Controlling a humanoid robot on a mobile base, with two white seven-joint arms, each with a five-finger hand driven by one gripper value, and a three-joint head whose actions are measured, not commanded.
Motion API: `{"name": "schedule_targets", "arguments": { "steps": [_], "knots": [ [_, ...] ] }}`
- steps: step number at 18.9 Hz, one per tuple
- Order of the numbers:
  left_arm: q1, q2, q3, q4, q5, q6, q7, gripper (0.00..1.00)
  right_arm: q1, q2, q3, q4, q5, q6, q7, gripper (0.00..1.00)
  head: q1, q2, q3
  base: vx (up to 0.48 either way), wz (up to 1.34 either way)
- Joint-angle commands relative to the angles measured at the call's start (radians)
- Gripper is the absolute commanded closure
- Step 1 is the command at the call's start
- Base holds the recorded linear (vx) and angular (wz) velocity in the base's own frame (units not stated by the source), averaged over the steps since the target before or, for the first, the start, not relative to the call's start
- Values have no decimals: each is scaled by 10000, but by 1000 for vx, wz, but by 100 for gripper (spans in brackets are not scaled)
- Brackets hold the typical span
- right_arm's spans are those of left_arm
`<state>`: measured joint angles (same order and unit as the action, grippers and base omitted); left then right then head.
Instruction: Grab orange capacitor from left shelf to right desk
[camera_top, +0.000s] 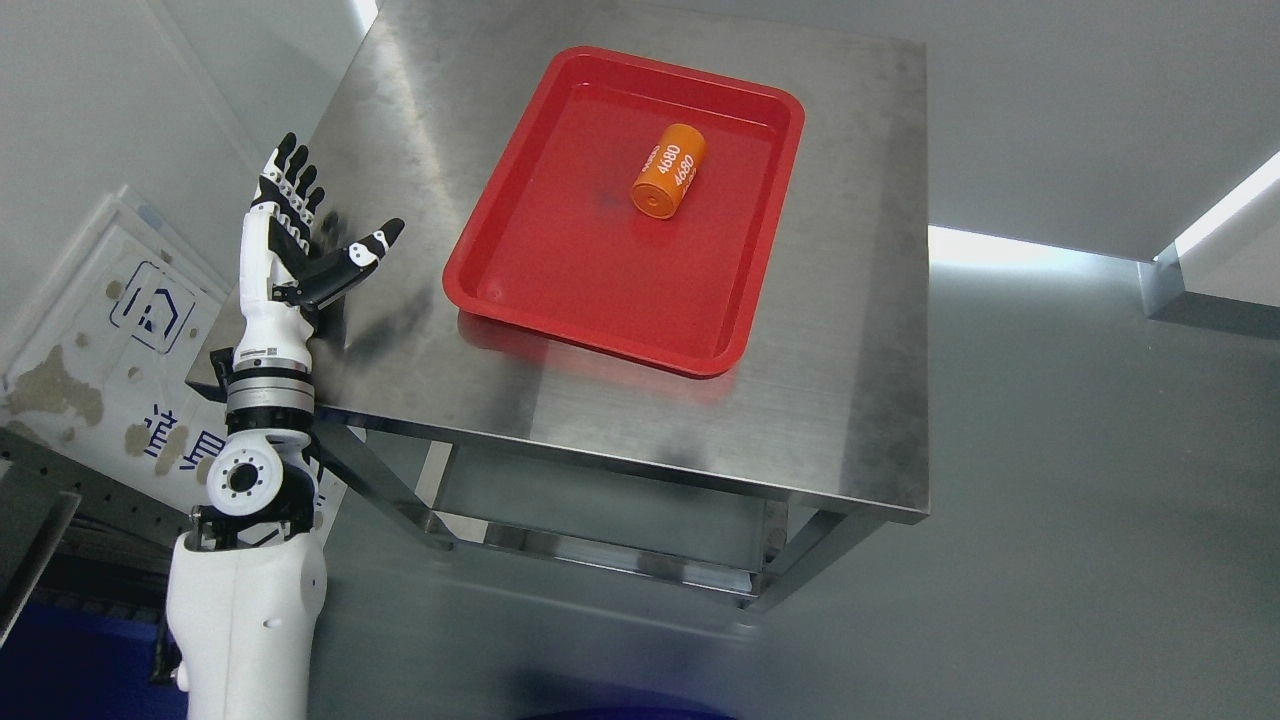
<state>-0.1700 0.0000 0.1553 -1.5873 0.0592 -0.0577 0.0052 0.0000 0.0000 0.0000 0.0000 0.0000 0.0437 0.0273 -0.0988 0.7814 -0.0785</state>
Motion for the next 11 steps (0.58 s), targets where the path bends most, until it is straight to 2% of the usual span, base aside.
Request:
{"name": "schedule_targets", "arguments": {
  "steps": [1, 5, 11],
  "knots": [
    [-64, 174, -310, -402, -40, -466, -83, 0, -15, -175, -107, -337, 30, -8, 49, 0, 0, 0, 0, 0, 0],
    [-64, 174, -755, -510, -254, -512, -83, 0, -15, -175, -107, -337, 30, -8, 49, 0, 0, 0, 0, 0, 0],
    [-172, 368, -771, -648, -393, -635, -252, 0, -15, -175, -107, -337, 30, -8, 49, 0, 0, 0, 0, 0, 0]
  ]
}}
